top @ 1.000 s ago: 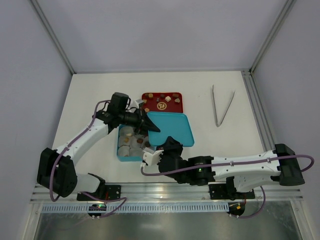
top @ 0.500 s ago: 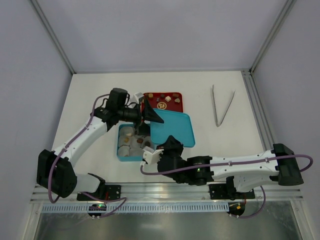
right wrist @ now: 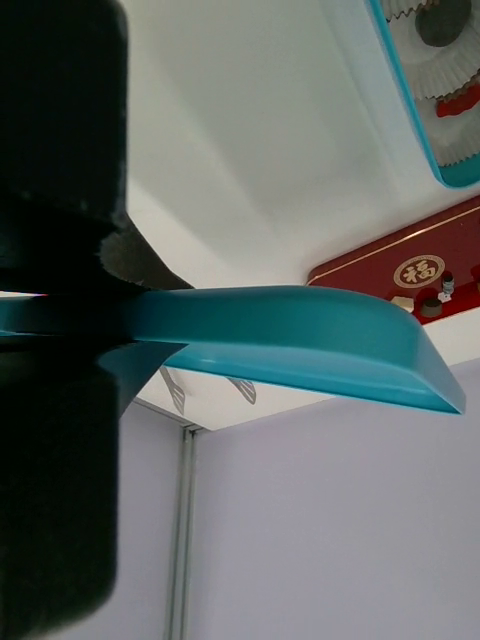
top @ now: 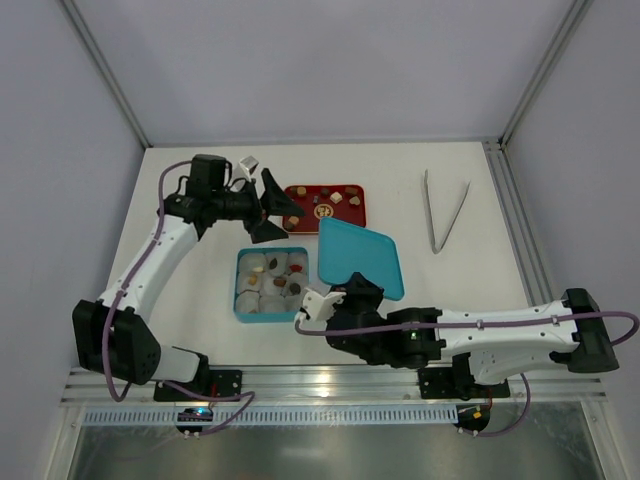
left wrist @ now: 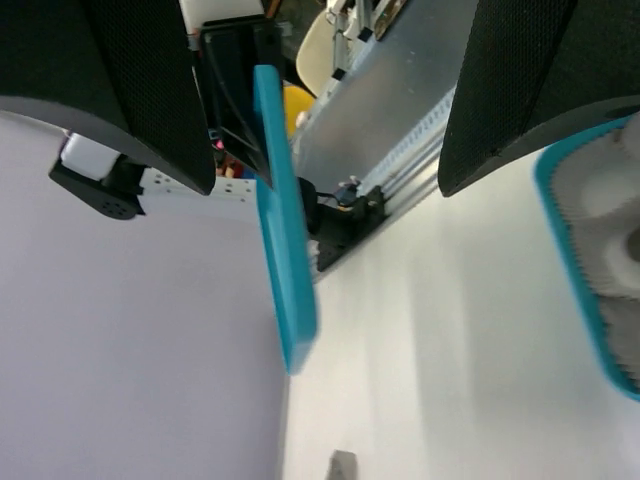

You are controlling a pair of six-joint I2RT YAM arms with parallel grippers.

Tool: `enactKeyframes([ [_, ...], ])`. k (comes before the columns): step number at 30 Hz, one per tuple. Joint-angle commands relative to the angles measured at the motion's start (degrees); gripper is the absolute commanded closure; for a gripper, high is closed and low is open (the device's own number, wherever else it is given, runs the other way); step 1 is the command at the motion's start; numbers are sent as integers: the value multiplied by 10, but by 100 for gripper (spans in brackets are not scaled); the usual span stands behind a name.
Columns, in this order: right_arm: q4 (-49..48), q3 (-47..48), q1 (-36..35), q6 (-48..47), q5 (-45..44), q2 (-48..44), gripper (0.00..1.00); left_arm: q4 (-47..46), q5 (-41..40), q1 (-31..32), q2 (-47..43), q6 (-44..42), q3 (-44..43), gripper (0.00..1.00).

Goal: Pack the chocolate

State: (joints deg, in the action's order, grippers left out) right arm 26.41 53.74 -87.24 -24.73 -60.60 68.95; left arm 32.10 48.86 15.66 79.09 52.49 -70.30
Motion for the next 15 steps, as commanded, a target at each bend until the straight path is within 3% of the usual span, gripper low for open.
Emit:
enactKeyframes([
  [1,64,44,9,82,7,-34,96,82,-55,-44,11,-87,-39,11],
  [6,122,102,75,180,165,-63,96,133,-182,-100,-7,-143,-46,18],
  [12,107,141,237,260,438,-94,96,186,-405,-141,-32,-158,1,43],
  [14,84,136,295,282,495,-98,96,182,-431,-150,-42,-149,38,51],
  [15,74,132,314,309,567,-100,96,177,-438,-154,-46,-143,50,53],
])
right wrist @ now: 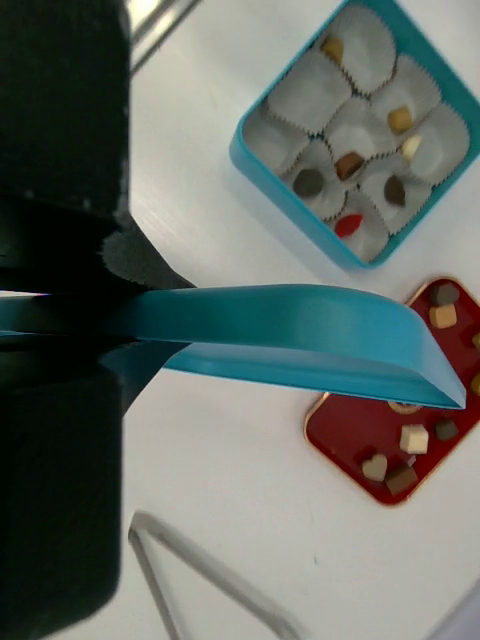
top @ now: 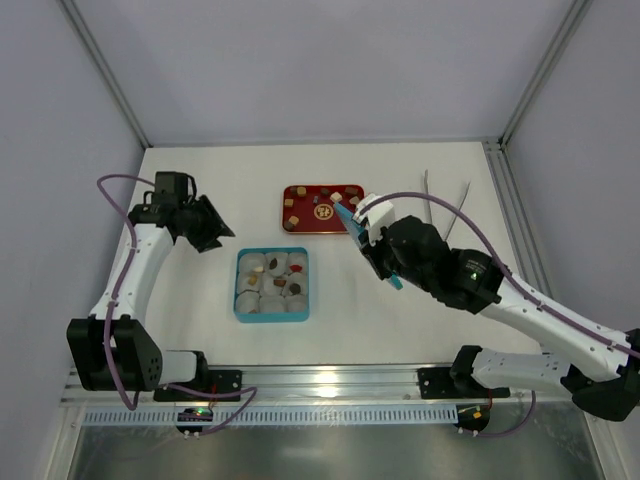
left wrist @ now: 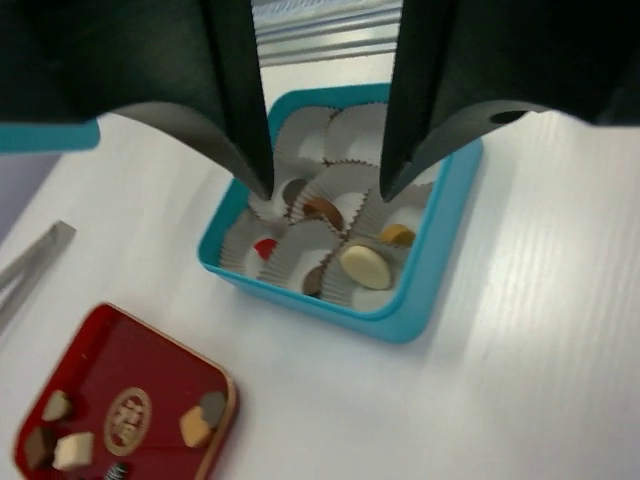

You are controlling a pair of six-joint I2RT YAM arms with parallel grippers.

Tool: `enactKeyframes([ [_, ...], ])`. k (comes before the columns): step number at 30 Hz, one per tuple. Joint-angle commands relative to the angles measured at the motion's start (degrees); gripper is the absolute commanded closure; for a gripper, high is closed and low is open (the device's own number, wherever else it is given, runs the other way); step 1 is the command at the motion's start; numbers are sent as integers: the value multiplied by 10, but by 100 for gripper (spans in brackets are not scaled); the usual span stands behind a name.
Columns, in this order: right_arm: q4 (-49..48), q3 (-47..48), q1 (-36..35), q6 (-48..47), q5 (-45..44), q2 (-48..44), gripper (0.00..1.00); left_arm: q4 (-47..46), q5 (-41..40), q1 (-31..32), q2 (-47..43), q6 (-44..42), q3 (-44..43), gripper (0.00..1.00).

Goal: Pack the chocolate

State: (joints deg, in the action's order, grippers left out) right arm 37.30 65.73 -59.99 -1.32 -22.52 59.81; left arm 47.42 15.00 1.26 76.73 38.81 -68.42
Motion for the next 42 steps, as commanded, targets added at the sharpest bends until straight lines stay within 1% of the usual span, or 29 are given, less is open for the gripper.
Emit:
enactKeyframes([
  [1,-47,-3,84,86,217,-10,96,22,-103,-11,-25,3,55,57],
  [2,-75,-12,107,102,268,-14,96,15,-109,-29,-25,8,65,60],
  [3,-92,-23,125,128,343,-15,96,12,-112,-33,-26,14,74,64],
  [4,-110,-47,148,146,385,-17,96,8,-117,-35,-27,17,90,65],
  [5,-155,-60,179,162,417,-18,96,2,-122,-39,-27,21,99,67],
  [6,-176,-73,195,197,442,-22,96,-4,-122,-42,-29,25,108,69],
  [7,-196,-96,209,213,499,-22,96,-8,-120,-43,-29,35,124,70],
  [8,-242,-110,236,231,521,-21,96,-20,-120,-46,-29,38,132,71],
  [9,-265,-121,249,253,543,-18,96,-26,-120,-46,-27,43,141,73],
  [10,-288,-145,260,289,584,-16,96,-34,-112,-48,-26,45,159,73],
  [11,-337,-158,273,312,605,-13,96,-41,-106,-48,-19,52,166,73],
  [12,-363,-170,290,329,617,-12,96,-57,-97,-48,-15,56,175,73],
  [13,-413,-193,298,365,642,-5,96,-66,-81,-48,-11,64,190,73],
  [15,-452,-212,317,395,653,1,96,-91,-68,-48,2,71,210,74],
  [16,-491,-227,321,428,659,10,96,-99,-64,-48,5,74,217,74],
  [18,-535,-245,330,465,677,22,96,-113,-57,-48,11,79,230,74],
  [19,-576,-260,331,481,680,34,96,-123,-54,-48,14,81,233,74],
  [23,-653,-294,332,547,681,65,96,-151,-31,-42,25,93,247,73],
  [27,-720,-322,335,588,677,97,96,-167,-26,-21,30,109,255,73],
  [29,-746,-332,336,593,676,107,96,-174,-27,-19,29,116,258,73],
  [30,-753,-338,336,597,674,117,96,-178,-24,0,28,123,261,73],
  [33,-772,-347,340,603,672,140,96,-185,-23,17,25,136,267,74],
  [36,-811,-365,344,617,670,167,96,-198,-25,37,19,160,279,74],
  [37,-840,-376,345,631,672,174,96,-202,-28,41,17,174,283,75],
  [42,-891,-405,346,645,666,200,96,-218,-38,80,-4,210,300,75],
])
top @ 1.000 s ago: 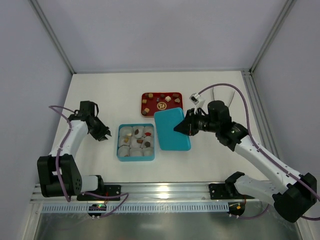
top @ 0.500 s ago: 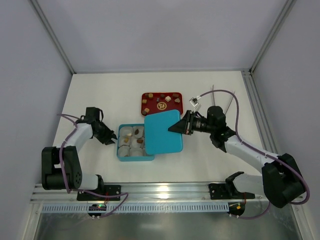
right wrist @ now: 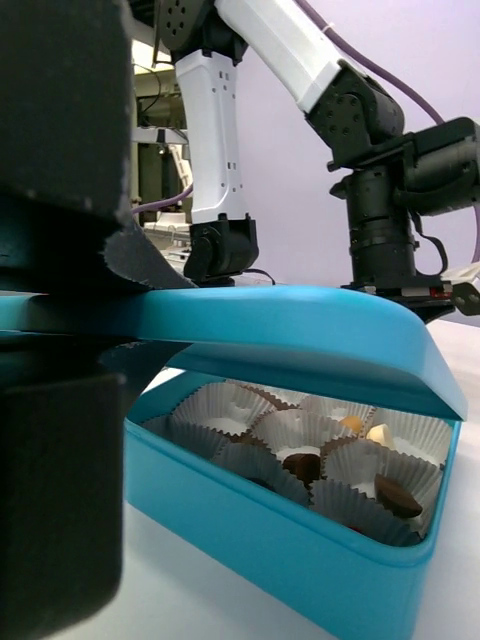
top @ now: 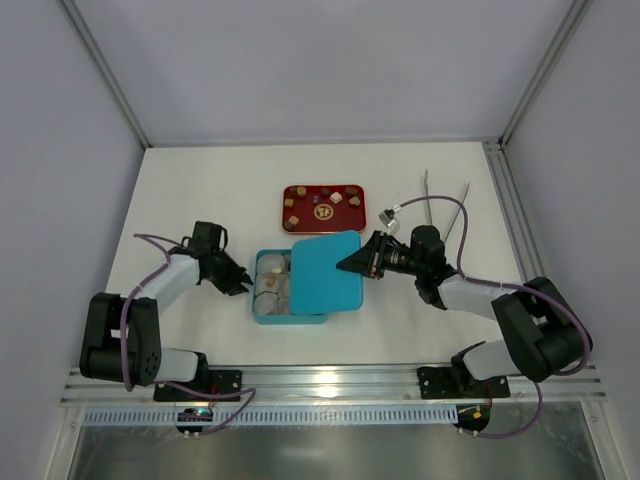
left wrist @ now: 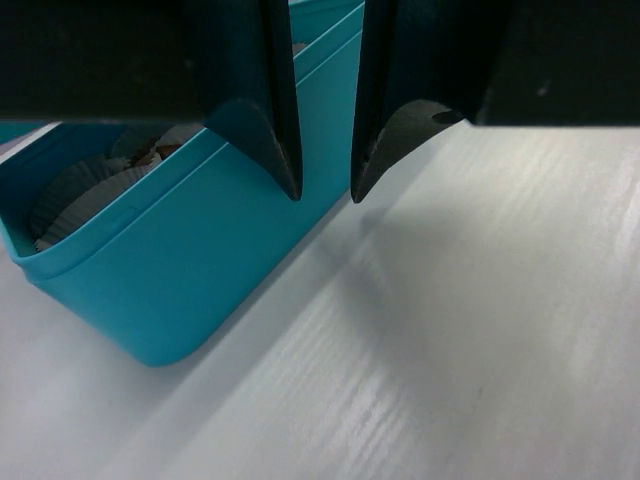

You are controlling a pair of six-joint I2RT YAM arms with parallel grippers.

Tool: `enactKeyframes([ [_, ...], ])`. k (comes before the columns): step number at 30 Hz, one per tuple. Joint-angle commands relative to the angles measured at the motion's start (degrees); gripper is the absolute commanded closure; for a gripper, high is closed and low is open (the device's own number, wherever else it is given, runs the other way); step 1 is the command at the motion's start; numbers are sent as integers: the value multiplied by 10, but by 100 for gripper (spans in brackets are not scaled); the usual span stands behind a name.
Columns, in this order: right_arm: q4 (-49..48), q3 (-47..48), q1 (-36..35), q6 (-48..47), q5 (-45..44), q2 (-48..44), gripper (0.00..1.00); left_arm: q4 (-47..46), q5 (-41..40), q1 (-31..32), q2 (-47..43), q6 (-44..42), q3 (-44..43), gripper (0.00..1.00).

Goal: Pack the chocolate

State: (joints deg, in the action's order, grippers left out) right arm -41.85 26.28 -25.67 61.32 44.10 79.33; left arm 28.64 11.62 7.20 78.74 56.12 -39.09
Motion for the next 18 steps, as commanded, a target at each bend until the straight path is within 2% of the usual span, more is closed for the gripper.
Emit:
enactKeyframes([
  [1,-113,-12,3,20,-1,13,96,-33,-5,25,-24,40,7,75],
  [11,-242,-42,9,85,11,103,96,-47,-16,70,-17,68,7,75],
  [13,-334,-61,12,141,16,136,96,-49,-19,73,-23,74,11,75],
  [14,-335,-61,14,142,16,137,96,-51,-19,74,-24,77,12,75],
  [15,-383,-67,15,170,18,162,96,-53,-19,76,-24,78,14,75],
  [18,-437,-73,16,197,17,201,96,-54,-19,82,-25,80,14,75],
])
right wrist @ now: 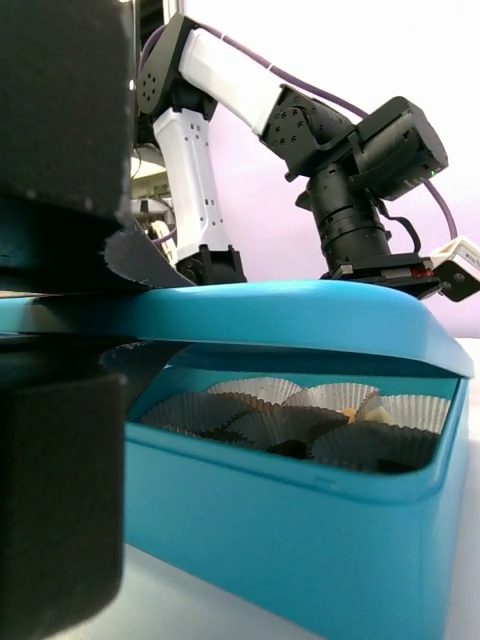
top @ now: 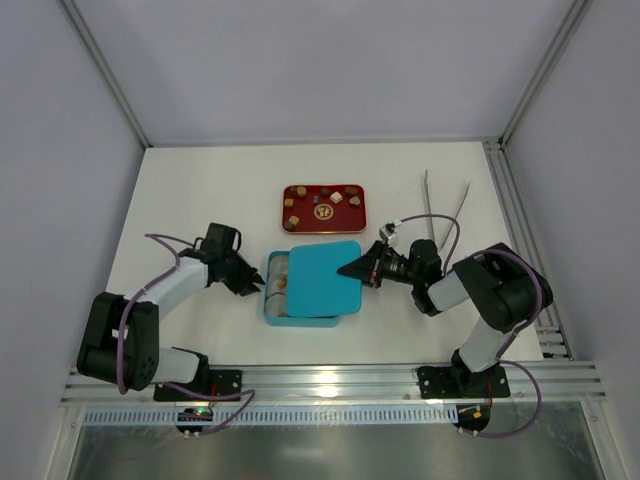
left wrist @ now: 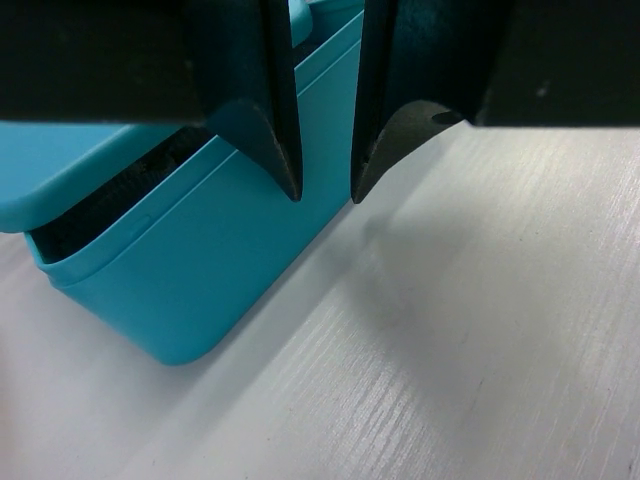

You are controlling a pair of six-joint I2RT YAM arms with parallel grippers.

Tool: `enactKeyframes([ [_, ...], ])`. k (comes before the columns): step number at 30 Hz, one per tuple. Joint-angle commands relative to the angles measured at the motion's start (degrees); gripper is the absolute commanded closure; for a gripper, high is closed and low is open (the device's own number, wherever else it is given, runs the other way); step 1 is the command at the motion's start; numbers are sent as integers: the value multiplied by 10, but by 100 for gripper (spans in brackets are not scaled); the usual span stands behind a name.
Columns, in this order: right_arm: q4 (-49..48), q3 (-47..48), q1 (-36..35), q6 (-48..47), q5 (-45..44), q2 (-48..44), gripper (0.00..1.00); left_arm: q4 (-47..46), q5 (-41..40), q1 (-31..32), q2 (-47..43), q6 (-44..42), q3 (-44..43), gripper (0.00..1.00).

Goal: Pack the chocolate

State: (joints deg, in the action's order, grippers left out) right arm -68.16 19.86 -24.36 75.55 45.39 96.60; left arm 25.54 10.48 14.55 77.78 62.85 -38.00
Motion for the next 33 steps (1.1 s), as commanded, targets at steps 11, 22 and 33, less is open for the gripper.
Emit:
enactKeyframes([
  [11,-254,-8,2,108,1,73,96,-26,-7,14,-18,17,6,75],
  [22,-247,-15,2,88,-1,13,96,-28,-9,17,-18,18,7,74],
  [33,-218,2,-14,61,-13,-8,96,-27,-7,17,-21,16,9,74],
])
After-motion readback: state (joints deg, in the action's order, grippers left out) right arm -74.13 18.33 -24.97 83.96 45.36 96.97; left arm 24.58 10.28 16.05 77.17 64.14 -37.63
